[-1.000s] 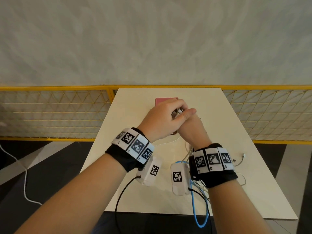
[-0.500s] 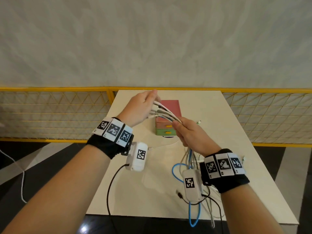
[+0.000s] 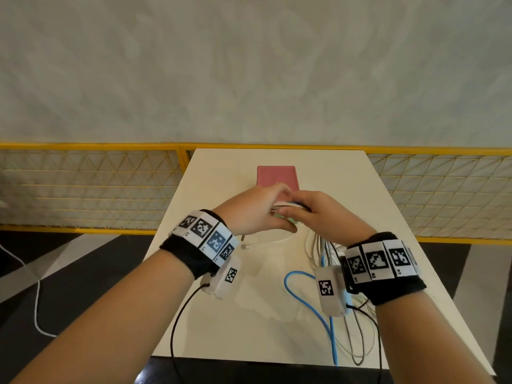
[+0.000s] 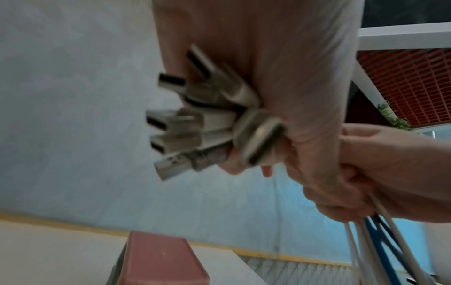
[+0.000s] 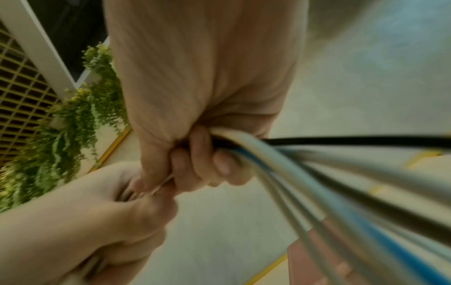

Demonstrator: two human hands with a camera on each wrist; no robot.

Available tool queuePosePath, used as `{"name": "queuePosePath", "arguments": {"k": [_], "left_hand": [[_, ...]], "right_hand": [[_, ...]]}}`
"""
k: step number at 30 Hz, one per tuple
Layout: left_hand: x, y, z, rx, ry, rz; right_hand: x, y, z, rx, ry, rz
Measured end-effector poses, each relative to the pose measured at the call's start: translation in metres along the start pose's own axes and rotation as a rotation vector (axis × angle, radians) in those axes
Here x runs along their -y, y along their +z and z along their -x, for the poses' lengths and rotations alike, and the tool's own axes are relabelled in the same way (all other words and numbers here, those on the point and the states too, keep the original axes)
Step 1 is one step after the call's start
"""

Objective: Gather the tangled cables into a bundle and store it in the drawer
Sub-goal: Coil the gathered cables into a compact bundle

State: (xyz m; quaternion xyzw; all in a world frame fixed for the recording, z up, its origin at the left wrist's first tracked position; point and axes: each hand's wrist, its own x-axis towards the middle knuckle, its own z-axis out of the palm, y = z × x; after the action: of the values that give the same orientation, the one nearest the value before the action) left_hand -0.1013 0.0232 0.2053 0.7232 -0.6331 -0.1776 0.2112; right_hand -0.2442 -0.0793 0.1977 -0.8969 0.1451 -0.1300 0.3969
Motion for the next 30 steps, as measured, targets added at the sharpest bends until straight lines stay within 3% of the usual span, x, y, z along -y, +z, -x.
{"name": "queuePosePath", "arguments": {"k": [6,11,13,17,20,23,30], "left_hand": [[0.012,-0.019,0.000,-0.014,0.082,-0.033],[0.017,-0.023,0.001,-0.339,0.029,0.241],[0.013,-0.016,0.000,-0.399,-0.007,0.353],[0.002,0.008,-0.005,-0.405,-0.114,0.539],[-0.005,0.025,-0.004,-0.344,-0.127,0.650],[-0.010,0.032,-0.002,-0.292,-0.108,0.711],[-0.016,0.028,-0.004,-0.215,-0.129,0.747]], "right_hand": [[-0.022,-0.006,0.009,-0.001,0.057,-0.141],[-0.028,0.006,0.021,-0.055,0.100,-0.285],[-0.026,0.015,0.020,-0.145,0.118,-0.333],[-0.009,0.033,0.007,-0.349,0.154,-0.361],[0.007,0.037,0.000,-0.421,0.121,-0.427],[0.013,0.035,-0.003,-0.387,0.084,-0.477],[0.003,0.026,-0.003,-0.104,0.135,-0.502]]}}
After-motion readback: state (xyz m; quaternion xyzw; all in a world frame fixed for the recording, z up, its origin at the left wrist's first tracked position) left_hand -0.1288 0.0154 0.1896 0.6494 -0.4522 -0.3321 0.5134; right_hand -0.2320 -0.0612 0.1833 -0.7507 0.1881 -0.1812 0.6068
